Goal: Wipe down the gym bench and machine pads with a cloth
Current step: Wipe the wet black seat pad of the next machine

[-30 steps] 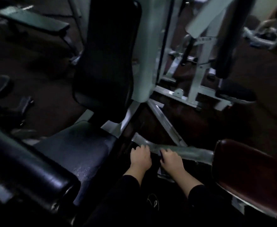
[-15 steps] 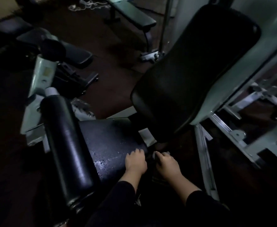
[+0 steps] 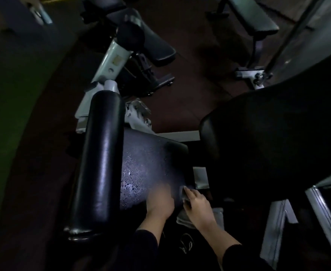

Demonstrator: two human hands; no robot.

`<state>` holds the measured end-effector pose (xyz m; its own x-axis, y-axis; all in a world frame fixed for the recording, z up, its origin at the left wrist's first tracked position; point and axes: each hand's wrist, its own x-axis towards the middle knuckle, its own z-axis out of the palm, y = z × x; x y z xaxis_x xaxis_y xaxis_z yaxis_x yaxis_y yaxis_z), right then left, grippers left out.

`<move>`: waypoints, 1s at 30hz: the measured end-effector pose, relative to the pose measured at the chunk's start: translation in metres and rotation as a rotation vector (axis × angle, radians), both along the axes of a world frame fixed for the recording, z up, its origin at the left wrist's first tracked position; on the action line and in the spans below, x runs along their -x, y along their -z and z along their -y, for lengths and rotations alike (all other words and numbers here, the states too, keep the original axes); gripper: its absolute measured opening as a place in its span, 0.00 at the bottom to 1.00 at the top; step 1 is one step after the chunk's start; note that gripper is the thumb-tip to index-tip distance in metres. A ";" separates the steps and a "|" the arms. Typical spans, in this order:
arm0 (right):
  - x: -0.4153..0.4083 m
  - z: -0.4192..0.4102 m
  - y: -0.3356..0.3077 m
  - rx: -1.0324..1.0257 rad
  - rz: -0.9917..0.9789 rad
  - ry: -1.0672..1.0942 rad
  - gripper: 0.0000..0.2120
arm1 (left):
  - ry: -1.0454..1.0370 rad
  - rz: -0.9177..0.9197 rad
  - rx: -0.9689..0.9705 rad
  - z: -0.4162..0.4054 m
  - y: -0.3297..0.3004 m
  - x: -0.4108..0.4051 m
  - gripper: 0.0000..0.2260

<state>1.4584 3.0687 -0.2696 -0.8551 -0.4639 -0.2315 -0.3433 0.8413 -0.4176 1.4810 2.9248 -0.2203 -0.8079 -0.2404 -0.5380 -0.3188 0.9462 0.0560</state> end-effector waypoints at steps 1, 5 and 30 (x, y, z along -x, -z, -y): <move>0.005 -0.002 0.014 0.032 -0.032 -0.024 0.27 | -0.013 -0.008 0.005 -0.002 0.009 0.002 0.19; 0.023 -0.002 0.060 0.136 -0.153 -0.044 0.26 | -0.042 -0.069 0.010 -0.004 0.058 0.010 0.21; 0.060 0.023 0.279 0.527 -0.597 -0.001 0.24 | 0.108 -0.586 0.305 0.018 0.266 0.014 0.24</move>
<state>1.3983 3.0461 -0.5485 -0.7648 -0.3859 0.5159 -0.6355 0.5834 -0.5058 1.4669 2.9063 -0.4867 -0.9739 -0.2137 0.0764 -0.2199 0.9719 -0.0837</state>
